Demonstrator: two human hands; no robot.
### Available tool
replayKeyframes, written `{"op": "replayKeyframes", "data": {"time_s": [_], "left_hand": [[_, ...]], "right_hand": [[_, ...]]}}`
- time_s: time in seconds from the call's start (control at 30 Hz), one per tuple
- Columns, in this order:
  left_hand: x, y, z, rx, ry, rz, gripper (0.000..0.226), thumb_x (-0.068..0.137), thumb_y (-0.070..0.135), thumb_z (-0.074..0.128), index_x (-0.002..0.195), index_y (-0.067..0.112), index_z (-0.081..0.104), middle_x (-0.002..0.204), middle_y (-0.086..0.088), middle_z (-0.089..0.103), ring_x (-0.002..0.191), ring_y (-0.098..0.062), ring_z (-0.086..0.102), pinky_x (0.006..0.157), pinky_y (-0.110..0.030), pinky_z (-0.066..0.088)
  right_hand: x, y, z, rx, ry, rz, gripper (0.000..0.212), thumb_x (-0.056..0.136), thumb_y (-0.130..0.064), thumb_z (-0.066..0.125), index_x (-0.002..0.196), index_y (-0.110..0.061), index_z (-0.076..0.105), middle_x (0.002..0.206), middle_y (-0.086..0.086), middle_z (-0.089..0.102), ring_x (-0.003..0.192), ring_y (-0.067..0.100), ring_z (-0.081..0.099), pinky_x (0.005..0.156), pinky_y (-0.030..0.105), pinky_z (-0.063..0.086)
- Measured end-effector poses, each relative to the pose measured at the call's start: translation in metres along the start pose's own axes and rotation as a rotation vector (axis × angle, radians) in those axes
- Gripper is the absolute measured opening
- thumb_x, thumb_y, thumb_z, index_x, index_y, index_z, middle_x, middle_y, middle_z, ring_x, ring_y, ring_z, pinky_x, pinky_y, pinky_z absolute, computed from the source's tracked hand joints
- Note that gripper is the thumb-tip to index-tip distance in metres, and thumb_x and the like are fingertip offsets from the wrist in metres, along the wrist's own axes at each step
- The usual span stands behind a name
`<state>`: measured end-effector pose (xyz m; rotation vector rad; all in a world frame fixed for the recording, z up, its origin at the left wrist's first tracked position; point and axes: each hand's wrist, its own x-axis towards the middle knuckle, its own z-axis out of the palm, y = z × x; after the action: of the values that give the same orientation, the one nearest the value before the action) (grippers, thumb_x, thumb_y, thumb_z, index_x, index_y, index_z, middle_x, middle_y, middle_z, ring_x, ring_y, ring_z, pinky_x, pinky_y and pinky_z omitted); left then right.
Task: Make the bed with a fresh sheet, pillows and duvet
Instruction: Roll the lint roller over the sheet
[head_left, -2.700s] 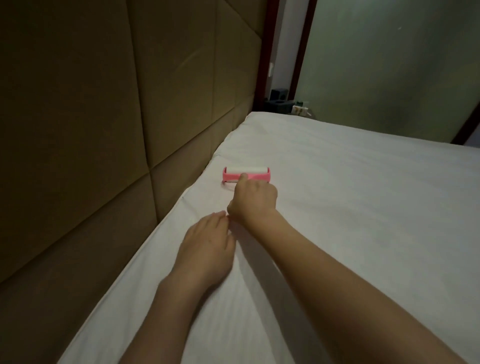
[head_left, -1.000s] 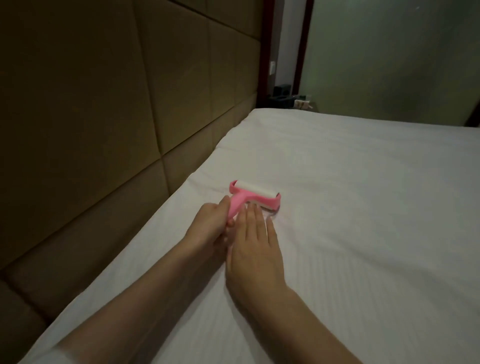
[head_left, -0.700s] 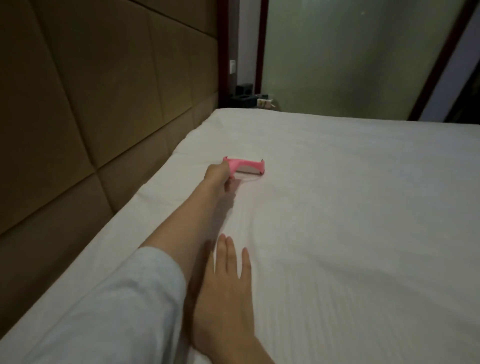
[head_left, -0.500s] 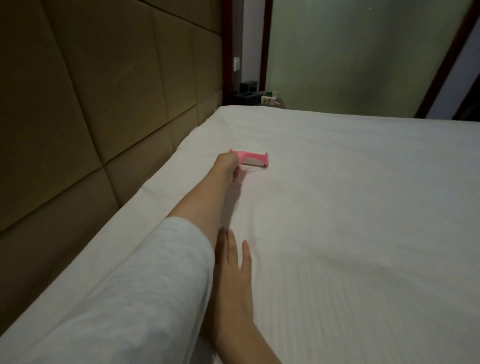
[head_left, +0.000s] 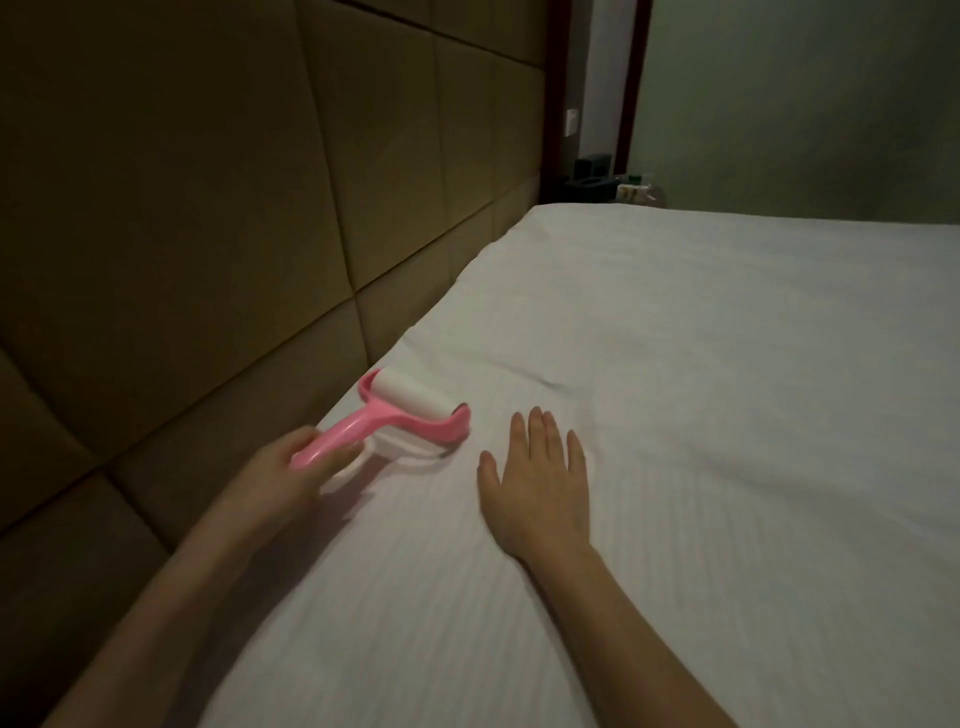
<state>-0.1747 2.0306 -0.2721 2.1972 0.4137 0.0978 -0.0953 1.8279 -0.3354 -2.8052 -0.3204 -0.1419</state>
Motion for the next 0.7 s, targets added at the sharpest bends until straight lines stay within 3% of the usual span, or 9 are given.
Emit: {"op": "replayKeyframes", "data": {"time_s": [0.1, 0.2, 0.3, 0.37, 0.5, 0.63, 0.7], "left_hand": [[-0.066, -0.030, -0.023, -0.051, 0.049, -0.121, 0.029, 0.085, 0.048, 0.051, 0.086, 0.024, 0.068, 0.075, -0.011, 0.067, 0.072, -0.032, 0.062, 0.061, -0.030, 0.044], [-0.118, -0.045, -0.032, -0.032, 0.099, -0.195, 0.024, 0.068, 0.058, 0.056, 0.066, 0.038, 0.070, 0.061, -0.006, 0.068, 0.059, -0.027, 0.064, 0.061, -0.039, 0.051], [-0.143, -0.060, -0.037, 0.008, 0.166, -0.221, 0.057, 0.047, 0.094, 0.051, 0.064, 0.043, 0.070, 0.060, -0.005, 0.068, 0.059, -0.027, 0.066, 0.067, -0.048, 0.054], [-0.139, -0.072, -0.042, 0.061, 0.194, -0.218, 0.071, 0.034, 0.102, 0.040, 0.074, 0.051, 0.066, 0.062, 0.000, 0.069, 0.061, -0.023, 0.067, 0.067, -0.047, 0.054], [-0.098, -0.062, -0.036, 0.191, 0.198, -0.109, 0.050, 0.065, 0.077, 0.044, 0.109, 0.054, 0.050, 0.091, 0.009, 0.066, 0.078, -0.013, 0.065, 0.072, -0.042, 0.056], [-0.029, -0.029, -0.008, 0.361, 0.111, 0.062, 0.035, 0.090, 0.052, 0.039, 0.124, 0.047, 0.042, 0.075, 0.008, 0.064, 0.056, -0.006, 0.061, 0.051, -0.023, 0.049], [0.020, -0.008, 0.008, 0.450, 0.097, 0.139, 0.034, 0.097, 0.044, 0.039, 0.130, 0.036, 0.044, 0.078, 0.002, 0.064, 0.060, -0.010, 0.060, 0.051, -0.025, 0.046]], "right_hand": [[0.000, 0.001, 0.001, -0.012, 0.004, 0.003, 0.065, 0.100, -0.046, 0.016, 0.154, -0.011, 0.002, 0.162, 0.007, -0.003, 0.148, 0.017, -0.007, 0.120, 0.040, -0.008], [0.000, 0.001, 0.001, -0.021, 0.007, 0.006, 0.065, 0.100, -0.047, 0.016, 0.154, -0.012, 0.004, 0.162, 0.006, -0.002, 0.148, 0.016, -0.006, 0.120, 0.039, -0.007], [-0.001, 0.002, 0.001, -0.028, 0.003, 0.005, 0.065, 0.100, -0.047, 0.016, 0.154, -0.013, 0.004, 0.162, 0.006, -0.001, 0.148, 0.017, -0.005, 0.120, 0.038, -0.006], [-0.001, 0.003, 0.001, -0.029, 0.004, 0.000, 0.065, 0.100, -0.047, 0.015, 0.154, -0.013, 0.004, 0.162, 0.005, -0.002, 0.148, 0.016, -0.006, 0.120, 0.038, -0.006], [-0.002, 0.003, -0.001, -0.015, 0.019, -0.001, 0.064, 0.100, -0.047, 0.015, 0.154, -0.014, 0.004, 0.162, 0.005, -0.002, 0.148, 0.017, -0.007, 0.120, 0.038, -0.007], [-0.002, 0.003, 0.000, -0.009, 0.033, 0.014, 0.075, 0.089, -0.053, -0.005, 0.154, -0.015, 0.003, 0.162, 0.005, -0.003, 0.148, 0.016, -0.007, 0.120, 0.038, -0.008], [-0.002, 0.002, 0.001, 0.006, 0.063, 0.006, 0.090, 0.075, -0.053, -0.016, 0.154, -0.015, 0.005, 0.162, 0.004, -0.001, 0.149, 0.016, -0.006, 0.120, 0.038, -0.008]]}}
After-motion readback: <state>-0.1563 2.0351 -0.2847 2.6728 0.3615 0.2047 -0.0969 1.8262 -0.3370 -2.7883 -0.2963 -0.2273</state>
